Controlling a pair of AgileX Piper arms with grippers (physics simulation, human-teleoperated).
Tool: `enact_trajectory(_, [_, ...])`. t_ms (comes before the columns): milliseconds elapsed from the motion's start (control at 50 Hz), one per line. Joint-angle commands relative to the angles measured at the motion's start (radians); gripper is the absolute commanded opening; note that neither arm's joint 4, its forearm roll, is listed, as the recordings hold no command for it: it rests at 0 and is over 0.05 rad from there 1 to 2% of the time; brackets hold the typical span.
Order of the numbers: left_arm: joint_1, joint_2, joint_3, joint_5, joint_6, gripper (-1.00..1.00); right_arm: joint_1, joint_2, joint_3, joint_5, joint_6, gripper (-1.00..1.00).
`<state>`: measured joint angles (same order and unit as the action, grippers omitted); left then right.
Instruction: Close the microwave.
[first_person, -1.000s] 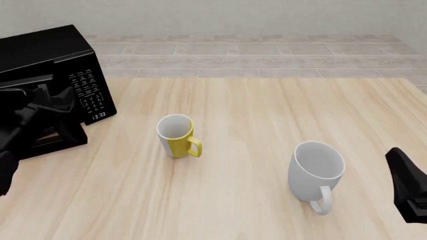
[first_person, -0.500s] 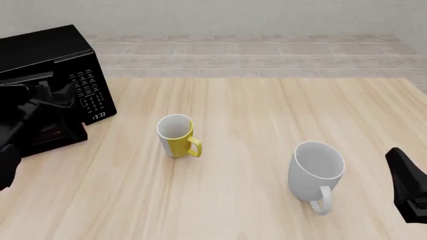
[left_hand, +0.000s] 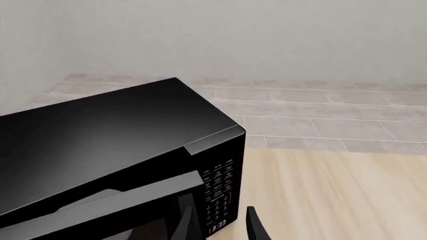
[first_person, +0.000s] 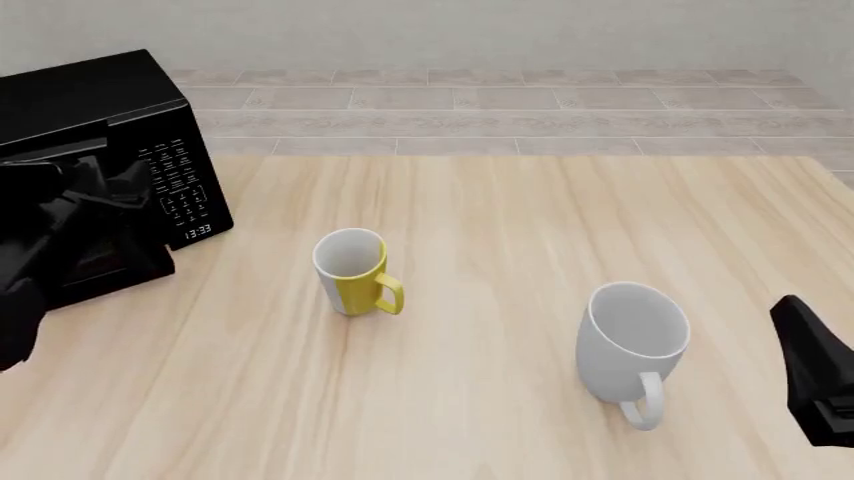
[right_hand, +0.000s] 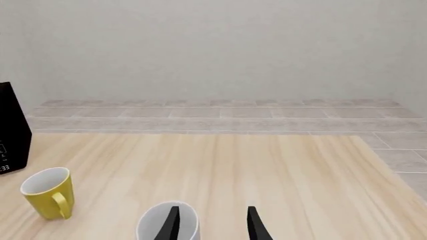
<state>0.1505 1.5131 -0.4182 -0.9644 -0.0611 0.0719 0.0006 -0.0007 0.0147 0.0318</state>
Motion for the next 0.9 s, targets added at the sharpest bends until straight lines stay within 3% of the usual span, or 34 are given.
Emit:
enact_trajectory(20, [0.093,0.094,-0.001,0.125,0.034,1.0,0.0,0.0,0.0,0.002,0.003,1.0])
enact_trajectory(900, [0.111,0.132,-0.033,0.13,0.035,1.0,0.007,0.0,0.001,-0.004,0.006,1.0])
